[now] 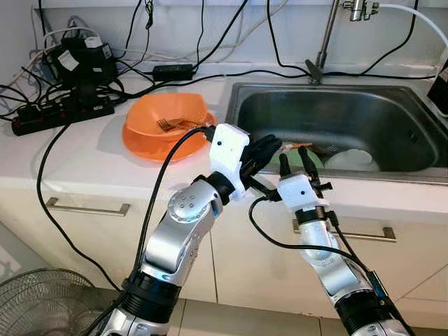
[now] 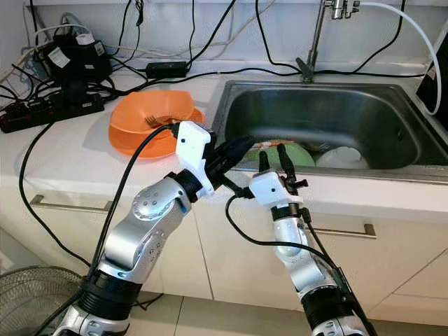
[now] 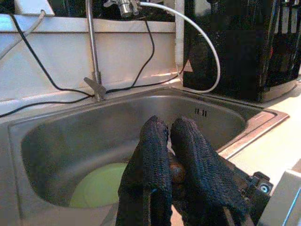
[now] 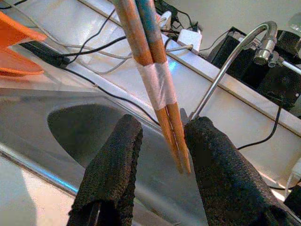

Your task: Kitchen organization

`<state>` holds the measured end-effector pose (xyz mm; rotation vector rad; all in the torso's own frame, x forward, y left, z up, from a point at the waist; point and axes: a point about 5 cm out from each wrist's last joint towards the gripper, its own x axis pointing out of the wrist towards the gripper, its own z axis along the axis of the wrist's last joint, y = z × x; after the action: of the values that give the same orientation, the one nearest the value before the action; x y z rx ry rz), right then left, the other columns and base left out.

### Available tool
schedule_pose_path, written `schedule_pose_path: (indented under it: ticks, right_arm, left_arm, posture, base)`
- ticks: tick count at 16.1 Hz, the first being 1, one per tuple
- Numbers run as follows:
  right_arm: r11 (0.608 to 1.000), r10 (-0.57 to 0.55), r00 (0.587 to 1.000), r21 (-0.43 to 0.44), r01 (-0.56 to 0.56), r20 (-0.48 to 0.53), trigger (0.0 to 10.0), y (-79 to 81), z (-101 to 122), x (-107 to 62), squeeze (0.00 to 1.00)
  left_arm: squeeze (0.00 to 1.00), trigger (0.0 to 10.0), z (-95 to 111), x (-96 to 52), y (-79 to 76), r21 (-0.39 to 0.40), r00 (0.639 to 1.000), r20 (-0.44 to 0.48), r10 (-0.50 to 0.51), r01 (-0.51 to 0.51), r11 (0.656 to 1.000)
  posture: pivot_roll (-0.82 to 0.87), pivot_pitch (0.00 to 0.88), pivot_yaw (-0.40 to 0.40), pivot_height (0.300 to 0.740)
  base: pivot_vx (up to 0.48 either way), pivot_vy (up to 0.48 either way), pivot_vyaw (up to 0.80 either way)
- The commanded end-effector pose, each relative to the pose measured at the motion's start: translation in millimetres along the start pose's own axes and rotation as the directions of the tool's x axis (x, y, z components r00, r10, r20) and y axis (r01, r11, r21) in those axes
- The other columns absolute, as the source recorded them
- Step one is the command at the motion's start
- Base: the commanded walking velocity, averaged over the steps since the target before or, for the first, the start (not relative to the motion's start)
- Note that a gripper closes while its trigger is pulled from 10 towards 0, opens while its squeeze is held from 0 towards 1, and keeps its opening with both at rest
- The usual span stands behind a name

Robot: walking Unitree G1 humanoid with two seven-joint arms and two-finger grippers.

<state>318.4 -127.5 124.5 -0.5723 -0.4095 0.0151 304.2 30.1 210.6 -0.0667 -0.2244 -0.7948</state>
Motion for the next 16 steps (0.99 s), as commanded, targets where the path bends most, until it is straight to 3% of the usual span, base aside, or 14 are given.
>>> schedule_pose_path:
  ticks: [1, 16]
  right_arm:
    - [1.0, 0.005, 1.0, 0.011, -0.005, 0.016, 10.0, 1.5, 5.1, 5.2, 0.0]
    - [1.0, -0.006, 1.0, 0.011, 0.006, 0.013, 10.0, 0.7, 4.6, 6.3, 0.0]
  left_arm:
    - [0.0, 10.0, 10.6, 3.5, 1.0, 0.028, 0.999, 0.041, -0.001, 0.0, 1.0]
    - [0.0, 10.0, 5.9, -5.7, 1.0, 0.053, 0.992, -0.061, -0.106, 0.11, 0.993]
  posture:
    - [0.06, 0.018, 0.089, 0.74]
    - [0.06, 0.017, 0.091, 0.74]
  base:
    - [0.0, 0.0, 0.0]
    - [0.0, 0.0, 0.0]
